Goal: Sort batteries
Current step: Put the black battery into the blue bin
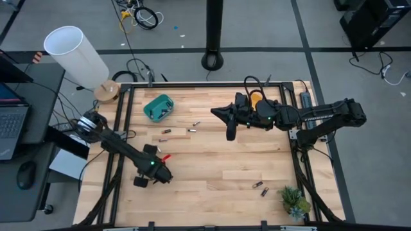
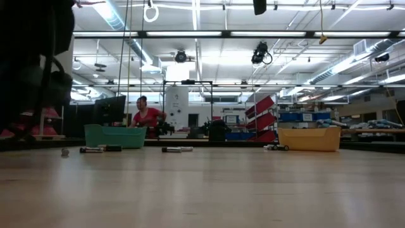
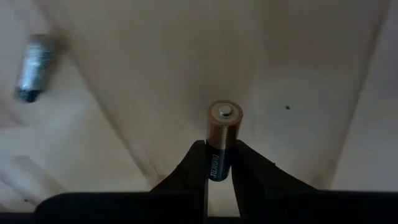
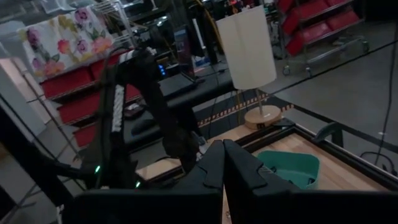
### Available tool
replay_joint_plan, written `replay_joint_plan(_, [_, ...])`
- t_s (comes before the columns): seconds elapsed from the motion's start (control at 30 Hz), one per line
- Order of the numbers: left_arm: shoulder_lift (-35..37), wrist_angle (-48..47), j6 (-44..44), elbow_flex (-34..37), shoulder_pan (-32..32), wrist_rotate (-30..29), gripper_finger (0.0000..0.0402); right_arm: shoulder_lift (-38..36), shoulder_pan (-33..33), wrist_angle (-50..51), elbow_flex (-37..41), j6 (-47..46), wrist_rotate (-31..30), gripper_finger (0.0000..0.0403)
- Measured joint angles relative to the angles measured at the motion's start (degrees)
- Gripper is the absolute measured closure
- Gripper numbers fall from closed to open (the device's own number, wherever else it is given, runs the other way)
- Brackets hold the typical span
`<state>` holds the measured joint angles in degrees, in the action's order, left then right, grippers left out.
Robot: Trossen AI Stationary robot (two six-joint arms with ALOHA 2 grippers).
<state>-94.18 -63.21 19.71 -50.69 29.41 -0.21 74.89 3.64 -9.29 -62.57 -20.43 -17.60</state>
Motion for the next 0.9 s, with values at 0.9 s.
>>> replay_joint_plan(0.9, [26.5, 11.3, 36.6, -0.1, -23.6, -27.6, 0.0346, 0.0, -9.8, 7.0, 0.0, 12.0, 18.1, 0.039])
